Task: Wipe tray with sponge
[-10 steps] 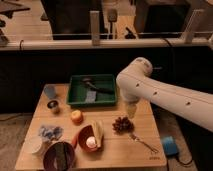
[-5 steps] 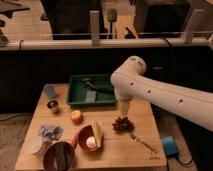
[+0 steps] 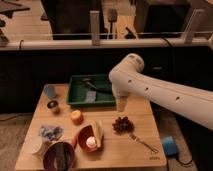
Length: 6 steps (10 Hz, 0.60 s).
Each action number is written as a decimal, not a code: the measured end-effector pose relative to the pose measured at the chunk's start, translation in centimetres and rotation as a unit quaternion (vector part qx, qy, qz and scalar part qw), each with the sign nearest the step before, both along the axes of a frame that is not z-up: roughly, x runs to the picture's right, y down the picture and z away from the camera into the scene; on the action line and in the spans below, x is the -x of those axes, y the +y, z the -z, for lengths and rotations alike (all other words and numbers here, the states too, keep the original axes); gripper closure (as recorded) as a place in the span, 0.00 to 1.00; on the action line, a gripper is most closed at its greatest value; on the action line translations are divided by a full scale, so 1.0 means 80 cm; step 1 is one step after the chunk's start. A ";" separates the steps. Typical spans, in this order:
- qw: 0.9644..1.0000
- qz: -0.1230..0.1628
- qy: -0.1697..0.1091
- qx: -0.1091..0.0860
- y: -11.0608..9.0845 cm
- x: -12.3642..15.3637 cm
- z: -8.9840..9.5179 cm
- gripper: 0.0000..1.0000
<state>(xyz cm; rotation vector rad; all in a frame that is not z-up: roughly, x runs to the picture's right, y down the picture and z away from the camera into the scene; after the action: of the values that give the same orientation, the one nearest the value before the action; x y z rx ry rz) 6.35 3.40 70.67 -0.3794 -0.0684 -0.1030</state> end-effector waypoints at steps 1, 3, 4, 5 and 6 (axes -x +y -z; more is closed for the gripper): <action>1.000 -0.005 -0.002 -0.002 -0.004 0.002 -0.001 0.23; 1.000 -0.013 -0.006 -0.006 -0.008 0.009 -0.005 0.21; 1.000 -0.017 -0.007 -0.007 -0.010 0.012 -0.006 0.25; 1.000 -0.020 -0.008 -0.009 -0.013 0.016 -0.009 0.28; 1.000 -0.022 -0.010 -0.010 -0.015 0.021 -0.011 0.28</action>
<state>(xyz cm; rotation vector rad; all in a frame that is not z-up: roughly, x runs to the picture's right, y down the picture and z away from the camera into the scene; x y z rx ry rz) 4.67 2.21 71.56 -0.3562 -0.0956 -0.0638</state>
